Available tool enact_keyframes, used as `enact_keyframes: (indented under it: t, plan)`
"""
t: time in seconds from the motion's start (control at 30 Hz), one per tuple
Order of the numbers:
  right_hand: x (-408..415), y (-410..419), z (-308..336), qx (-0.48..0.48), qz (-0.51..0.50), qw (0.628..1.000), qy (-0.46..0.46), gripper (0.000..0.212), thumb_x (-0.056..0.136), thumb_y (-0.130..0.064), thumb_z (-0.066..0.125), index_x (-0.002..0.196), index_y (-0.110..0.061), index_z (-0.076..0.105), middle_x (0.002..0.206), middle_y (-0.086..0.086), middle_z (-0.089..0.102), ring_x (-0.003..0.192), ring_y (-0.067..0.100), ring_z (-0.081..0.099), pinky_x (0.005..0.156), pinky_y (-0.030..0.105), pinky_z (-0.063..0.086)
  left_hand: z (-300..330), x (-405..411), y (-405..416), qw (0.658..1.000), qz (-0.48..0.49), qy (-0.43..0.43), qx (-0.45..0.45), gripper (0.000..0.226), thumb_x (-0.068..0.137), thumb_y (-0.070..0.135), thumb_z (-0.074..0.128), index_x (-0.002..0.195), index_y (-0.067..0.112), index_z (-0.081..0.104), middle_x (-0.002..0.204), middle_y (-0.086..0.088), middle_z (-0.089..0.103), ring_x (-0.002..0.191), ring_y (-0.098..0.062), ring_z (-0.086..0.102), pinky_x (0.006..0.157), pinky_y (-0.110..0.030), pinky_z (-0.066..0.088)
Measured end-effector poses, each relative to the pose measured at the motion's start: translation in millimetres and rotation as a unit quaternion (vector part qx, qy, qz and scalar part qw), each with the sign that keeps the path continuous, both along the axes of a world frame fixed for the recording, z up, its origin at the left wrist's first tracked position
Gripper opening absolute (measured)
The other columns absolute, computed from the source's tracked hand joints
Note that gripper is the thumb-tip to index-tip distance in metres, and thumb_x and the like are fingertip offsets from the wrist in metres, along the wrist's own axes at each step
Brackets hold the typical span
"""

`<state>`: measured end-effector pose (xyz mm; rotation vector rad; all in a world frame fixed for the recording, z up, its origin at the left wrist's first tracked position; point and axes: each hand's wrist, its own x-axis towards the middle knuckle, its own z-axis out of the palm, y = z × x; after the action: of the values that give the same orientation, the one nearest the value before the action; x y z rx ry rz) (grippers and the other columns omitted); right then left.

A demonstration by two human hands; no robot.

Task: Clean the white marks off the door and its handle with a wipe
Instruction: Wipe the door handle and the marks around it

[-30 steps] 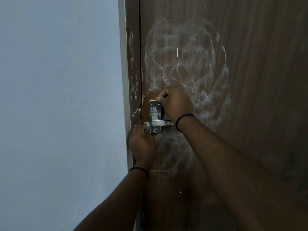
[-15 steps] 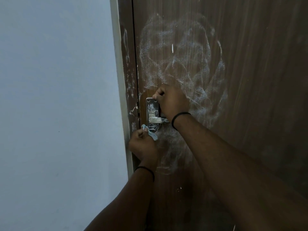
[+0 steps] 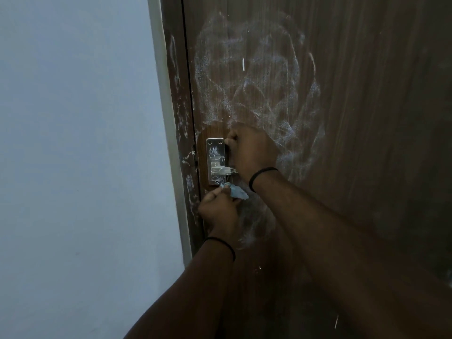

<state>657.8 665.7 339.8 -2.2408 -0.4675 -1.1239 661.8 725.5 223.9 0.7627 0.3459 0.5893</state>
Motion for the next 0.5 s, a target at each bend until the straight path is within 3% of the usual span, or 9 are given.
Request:
enact_keyframes:
  t: [0.1,0.23,0.37,0.43,0.5]
  plan:
    - [-3.8,-12.1,-14.9,0.058,0.035,0.996,-0.058,0.011,0.095,-0.029,0.061,0.088,-0.02,0.066,0.081,-0.008,0.066,0.076,0.013,0.058,0.064,0.03,0.049,7.4,-5.3,-0.6,0.998,-0.041,0.004,-0.051,0.019,0.09,-0.005,0.06,0.108,-0.012,0.063,0.092,-0.022,0.068,0.072,-0.03,0.067,0.053,-0.03,0.058]
    - [-18.4,-23.6,-57.7,0.131,0.077,0.985,-0.084,0.012,0.098,-0.025,0.058,0.091,-0.018,0.064,0.082,-0.012,0.058,0.074,0.004,0.05,0.065,0.014,0.038,11.4,-9.8,1.3,0.995,-0.082,0.025,-0.056,0.014,0.091,0.0,0.061,0.103,-0.005,0.066,0.084,-0.014,0.07,0.065,-0.023,0.07,0.059,-0.031,0.06]
    - [-24.8,-19.6,-114.1,0.139,0.089,0.985,0.051,0.012,0.097,-0.017,0.059,0.099,-0.016,0.07,0.091,-0.002,0.069,0.082,0.011,0.061,0.072,0.023,0.048,17.5,-12.2,4.0,0.989,-0.126,0.05,-0.058,0.017,0.092,0.003,0.059,0.107,-0.005,0.065,0.085,-0.013,0.07,0.067,-0.021,0.069,0.068,-0.031,0.059]
    - [-21.1,-11.2,-125.2,0.157,0.08,0.979,0.103,0.019,0.095,-0.012,0.06,0.108,-0.013,0.073,0.1,0.003,0.073,0.091,0.015,0.066,0.082,0.026,0.051,20.4,-13.7,5.7,0.986,-0.139,0.068,-0.056,0.016,0.092,0.006,0.061,0.105,-0.003,0.066,0.079,-0.01,0.068,0.065,-0.019,0.066,0.061,-0.029,0.057]
    - [-18.2,-2.2,-123.0,0.207,0.088,0.964,0.142,0.019,0.093,-0.012,0.063,0.108,-0.014,0.074,0.099,0.001,0.075,0.091,0.013,0.068,0.081,0.025,0.053,22.4,-16.9,8.8,0.983,-0.154,0.093,-0.043,0.014,0.093,0.011,0.063,0.098,0.0,0.069,0.075,-0.008,0.069,0.063,-0.019,0.066,0.052,-0.028,0.054]
